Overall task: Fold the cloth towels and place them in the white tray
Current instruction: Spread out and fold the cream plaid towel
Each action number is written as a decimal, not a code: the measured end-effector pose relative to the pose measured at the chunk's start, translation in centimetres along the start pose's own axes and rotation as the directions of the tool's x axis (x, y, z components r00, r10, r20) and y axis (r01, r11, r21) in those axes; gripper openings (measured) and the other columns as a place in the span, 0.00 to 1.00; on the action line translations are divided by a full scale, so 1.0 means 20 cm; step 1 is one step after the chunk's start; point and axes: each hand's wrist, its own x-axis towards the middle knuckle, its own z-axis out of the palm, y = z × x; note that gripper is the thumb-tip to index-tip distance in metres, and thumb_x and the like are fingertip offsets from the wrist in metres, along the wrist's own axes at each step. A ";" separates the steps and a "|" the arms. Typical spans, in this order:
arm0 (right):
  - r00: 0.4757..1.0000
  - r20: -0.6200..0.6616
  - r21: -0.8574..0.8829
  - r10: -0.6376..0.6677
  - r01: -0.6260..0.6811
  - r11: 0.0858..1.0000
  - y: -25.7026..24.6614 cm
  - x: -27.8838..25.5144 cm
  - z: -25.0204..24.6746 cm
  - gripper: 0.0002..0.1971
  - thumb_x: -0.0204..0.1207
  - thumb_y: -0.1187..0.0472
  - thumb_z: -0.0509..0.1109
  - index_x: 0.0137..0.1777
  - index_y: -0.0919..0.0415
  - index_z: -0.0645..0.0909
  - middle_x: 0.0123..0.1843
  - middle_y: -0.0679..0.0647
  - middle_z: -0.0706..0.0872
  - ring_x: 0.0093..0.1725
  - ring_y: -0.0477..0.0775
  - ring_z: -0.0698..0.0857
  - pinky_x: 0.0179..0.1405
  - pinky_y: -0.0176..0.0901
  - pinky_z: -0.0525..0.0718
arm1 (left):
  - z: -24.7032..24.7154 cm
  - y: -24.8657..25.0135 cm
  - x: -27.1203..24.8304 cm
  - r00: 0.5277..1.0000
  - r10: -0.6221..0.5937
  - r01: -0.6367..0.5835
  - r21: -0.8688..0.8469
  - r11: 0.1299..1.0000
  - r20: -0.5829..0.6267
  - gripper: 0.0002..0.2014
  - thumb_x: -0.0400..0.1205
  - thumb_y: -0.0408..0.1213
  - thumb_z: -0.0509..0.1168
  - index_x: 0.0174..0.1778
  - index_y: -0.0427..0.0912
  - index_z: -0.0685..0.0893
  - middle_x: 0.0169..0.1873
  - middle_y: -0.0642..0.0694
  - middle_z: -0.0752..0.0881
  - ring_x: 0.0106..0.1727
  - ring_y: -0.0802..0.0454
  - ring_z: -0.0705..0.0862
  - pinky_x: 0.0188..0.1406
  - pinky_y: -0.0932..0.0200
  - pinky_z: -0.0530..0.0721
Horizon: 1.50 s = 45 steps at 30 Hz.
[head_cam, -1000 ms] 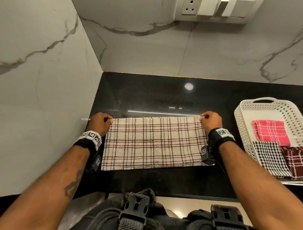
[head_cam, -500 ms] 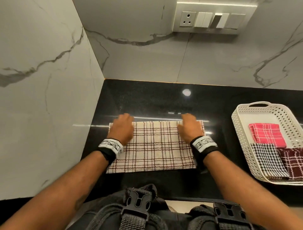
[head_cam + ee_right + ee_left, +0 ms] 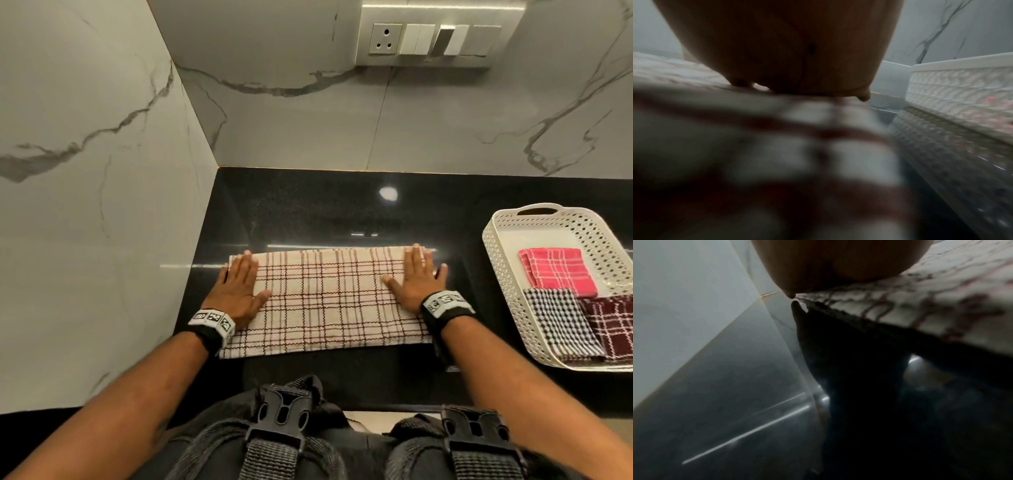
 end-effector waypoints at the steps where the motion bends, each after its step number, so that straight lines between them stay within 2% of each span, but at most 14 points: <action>1: 1.000 0.003 -0.004 0.018 -0.018 1.000 0.04 0.00 -0.01 0.48 0.77 0.24 0.40 0.86 0.54 0.29 0.85 0.52 0.24 0.85 0.58 0.28 0.82 0.73 0.34 | 0.01 -0.03 -0.01 1.000 -0.011 0.011 0.002 1.000 0.006 0.41 0.85 0.67 0.37 0.86 0.43 0.33 0.85 0.43 0.31 0.85 0.47 0.31 0.85 0.44 0.36; 6: 0.998 -0.065 -0.048 0.001 -0.004 0.999 -0.11 -0.07 -0.05 0.45 0.81 0.28 0.40 0.86 0.58 0.31 0.86 0.57 0.26 0.84 0.60 0.27 0.80 0.70 0.29 | -0.04 0.09 0.00 1.000 -0.029 0.029 0.003 1.000 0.001 0.42 0.85 0.66 0.39 0.87 0.42 0.36 0.86 0.41 0.33 0.86 0.44 0.32 0.84 0.42 0.32; 10: 0.966 0.024 -0.053 -0.256 0.257 0.965 -0.49 -0.20 0.02 0.39 0.85 0.36 0.43 0.85 0.52 0.29 0.84 0.53 0.23 0.84 0.59 0.26 0.81 0.70 0.30 | -0.07 0.45 0.02 0.978 0.208 -0.208 0.058 0.976 -0.005 0.36 0.87 0.61 0.38 0.87 0.48 0.37 0.85 0.44 0.32 0.86 0.45 0.34 0.86 0.38 0.40; 13: 0.940 0.105 -0.090 -0.325 0.334 0.938 -0.61 -0.26 0.12 0.38 0.86 0.42 0.48 0.87 0.55 0.33 0.86 0.54 0.27 0.85 0.60 0.29 0.82 0.71 0.34 | -0.02 0.58 0.03 0.959 0.276 -0.283 0.145 0.948 0.064 0.35 0.87 0.60 0.35 0.87 0.46 0.37 0.85 0.44 0.33 0.87 0.45 0.35 0.86 0.39 0.42; 16: 0.950 0.094 -0.065 -0.297 0.303 0.951 -0.45 -0.25 0.17 0.40 0.84 0.33 0.42 0.86 0.52 0.29 0.85 0.52 0.24 0.85 0.57 0.28 0.82 0.70 0.32 | 0.06 0.47 -0.03 0.976 0.215 -0.217 0.113 0.970 0.038 0.37 0.86 0.64 0.33 0.87 0.47 0.35 0.85 0.45 0.31 0.86 0.46 0.33 0.86 0.41 0.38; 19: 0.989 0.048 -0.025 -0.141 0.143 0.989 -0.13 -0.25 0.16 0.46 0.79 0.25 0.39 0.85 0.53 0.26 0.84 0.52 0.22 0.84 0.56 0.26 0.81 0.69 0.30 | 0.12 0.26 -0.13 0.995 0.096 -0.097 0.050 0.994 0.023 0.39 0.84 0.67 0.32 0.85 0.49 0.29 0.83 0.45 0.26 0.85 0.47 0.28 0.85 0.41 0.36; 22: 1.000 0.019 0.006 -0.013 0.013 1.000 0.11 -0.27 0.14 0.48 0.77 0.24 0.39 0.86 0.56 0.28 0.85 0.54 0.24 0.84 0.57 0.26 0.80 0.71 0.29 | 0.15 0.08 -0.21 1.000 -0.018 0.018 0.016 1.000 0.008 0.40 0.83 0.68 0.31 0.84 0.48 0.28 0.84 0.44 0.27 0.84 0.47 0.27 0.85 0.41 0.34; 25: 0.999 -0.009 -0.008 0.044 -0.044 0.999 0.10 -0.29 0.14 0.47 0.80 0.27 0.40 0.87 0.60 0.33 0.86 0.58 0.27 0.85 0.59 0.27 0.81 0.73 0.31 | 0.15 0.03 -0.24 0.998 -0.066 0.066 0.033 0.997 0.007 0.41 0.83 0.67 0.30 0.86 0.44 0.32 0.85 0.42 0.29 0.85 0.47 0.28 0.85 0.41 0.33; 27: 0.998 -0.060 -0.010 -0.002 0.001 1.000 -0.03 -0.34 0.16 0.43 0.83 0.32 0.40 0.87 0.60 0.34 0.87 0.59 0.28 0.85 0.59 0.27 0.81 0.72 0.31 | 0.12 0.10 -0.23 0.998 -0.049 0.049 0.020 0.999 -0.027 0.41 0.84 0.66 0.33 0.87 0.42 0.36 0.86 0.41 0.32 0.86 0.46 0.31 0.85 0.40 0.36; 30: 0.981 -0.064 0.016 -0.183 0.184 0.983 -0.33 -0.42 0.22 0.38 0.85 0.37 0.41 0.86 0.57 0.32 0.86 0.57 0.27 0.85 0.59 0.28 0.81 0.68 0.30 | 0.07 0.33 -0.22 0.993 0.074 -0.077 -0.028 0.997 -0.091 0.37 0.87 0.63 0.35 0.87 0.45 0.35 0.85 0.44 0.32 0.86 0.46 0.31 0.86 0.40 0.37; 34: 0.939 0.022 0.013 -0.344 0.344 0.939 -0.58 -0.47 0.36 0.36 0.87 0.40 0.41 0.87 0.58 0.33 0.87 0.55 0.27 0.85 0.58 0.29 0.82 0.70 0.33 | 0.13 0.58 -0.20 0.980 0.196 -0.195 0.034 0.980 -0.032 0.37 0.84 0.62 0.30 0.87 0.47 0.36 0.85 0.46 0.30 0.85 0.48 0.30 0.86 0.41 0.36; 39: 0.963 0.001 0.030 -0.269 0.269 0.963 -0.25 -0.46 0.39 0.41 0.83 0.31 0.39 0.85 0.53 0.25 0.83 0.52 0.21 0.83 0.55 0.23 0.80 0.64 0.25 | 0.28 0.39 -0.28 0.994 0.088 -0.089 -0.018 0.996 -0.065 0.37 0.84 0.65 0.35 0.86 0.52 0.31 0.85 0.50 0.28 0.85 0.50 0.28 0.85 0.41 0.35; 42: 0.987 -0.096 0.062 -0.128 0.135 0.989 0.07 -0.51 0.39 0.40 0.84 0.33 0.41 0.86 0.55 0.30 0.86 0.53 0.27 0.84 0.54 0.27 0.81 0.62 0.27 | 0.31 0.21 -0.36 0.994 -0.032 0.026 -0.056 0.998 -0.107 0.38 0.85 0.65 0.37 0.86 0.51 0.33 0.85 0.49 0.30 0.85 0.51 0.28 0.84 0.43 0.31; 45: 0.986 -0.125 0.052 -0.106 0.113 0.992 0.23 -0.54 0.40 0.38 0.86 0.37 0.42 0.87 0.55 0.30 0.87 0.53 0.27 0.84 0.53 0.27 0.84 0.63 0.31 | 0.31 0.11 -0.42 0.991 -0.084 0.079 -0.053 0.995 -0.105 0.38 0.84 0.65 0.34 0.87 0.49 0.34 0.86 0.48 0.31 0.85 0.52 0.29 0.85 0.43 0.33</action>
